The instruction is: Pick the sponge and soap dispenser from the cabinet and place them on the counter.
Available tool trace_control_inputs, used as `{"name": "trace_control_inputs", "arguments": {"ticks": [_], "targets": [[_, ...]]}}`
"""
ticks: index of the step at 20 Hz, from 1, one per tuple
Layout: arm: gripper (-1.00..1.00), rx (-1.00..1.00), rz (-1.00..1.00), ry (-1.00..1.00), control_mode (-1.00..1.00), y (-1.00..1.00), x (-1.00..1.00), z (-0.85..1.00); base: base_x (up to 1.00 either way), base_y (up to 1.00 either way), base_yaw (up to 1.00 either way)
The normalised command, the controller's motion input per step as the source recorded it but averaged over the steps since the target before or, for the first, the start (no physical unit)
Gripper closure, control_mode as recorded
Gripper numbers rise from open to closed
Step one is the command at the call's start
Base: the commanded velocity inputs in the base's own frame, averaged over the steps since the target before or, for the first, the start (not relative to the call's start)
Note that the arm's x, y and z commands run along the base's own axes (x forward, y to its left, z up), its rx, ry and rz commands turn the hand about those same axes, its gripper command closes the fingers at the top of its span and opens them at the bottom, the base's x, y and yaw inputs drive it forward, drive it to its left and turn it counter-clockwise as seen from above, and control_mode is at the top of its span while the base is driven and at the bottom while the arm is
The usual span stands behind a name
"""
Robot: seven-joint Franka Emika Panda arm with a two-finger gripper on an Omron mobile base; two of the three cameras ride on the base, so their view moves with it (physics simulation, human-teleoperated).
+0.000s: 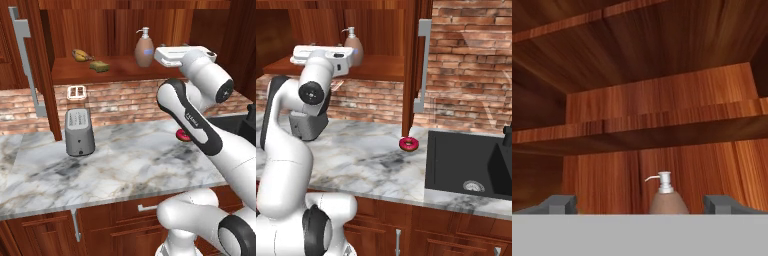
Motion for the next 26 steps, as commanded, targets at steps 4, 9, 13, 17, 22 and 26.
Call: {"name": "trace_control_inputs", "arguments": {"ticks": [4,9,13,17,22,26], "targets": [[-1.00,-0.01,0.00,0.00,-1.00,0.00,0.24,0.00,0.00,0.00,0.00],[-1.00,0.00,0.00,0.00,-1.00,0.00,0.23,0.00,0.00,0.00,0.00],[-1.00,0.00,0.00,0.00,-1.00,0.00,0.25,0.00,0.00,0.00,0.00],[-1.00,-0.01,0.00,0.00,-1.00,0.00,0.28,0.00,0.00,0.00,0.00],[-1.00,-0.01,0.00,0.00,-1.00,0.00,0.29,0.00,0.00,0.00,0.00],[-1.00,-0.01,0.00,0.00,-1.00,0.00,0.26,0.00,0.00,0.00,0.00]]}}
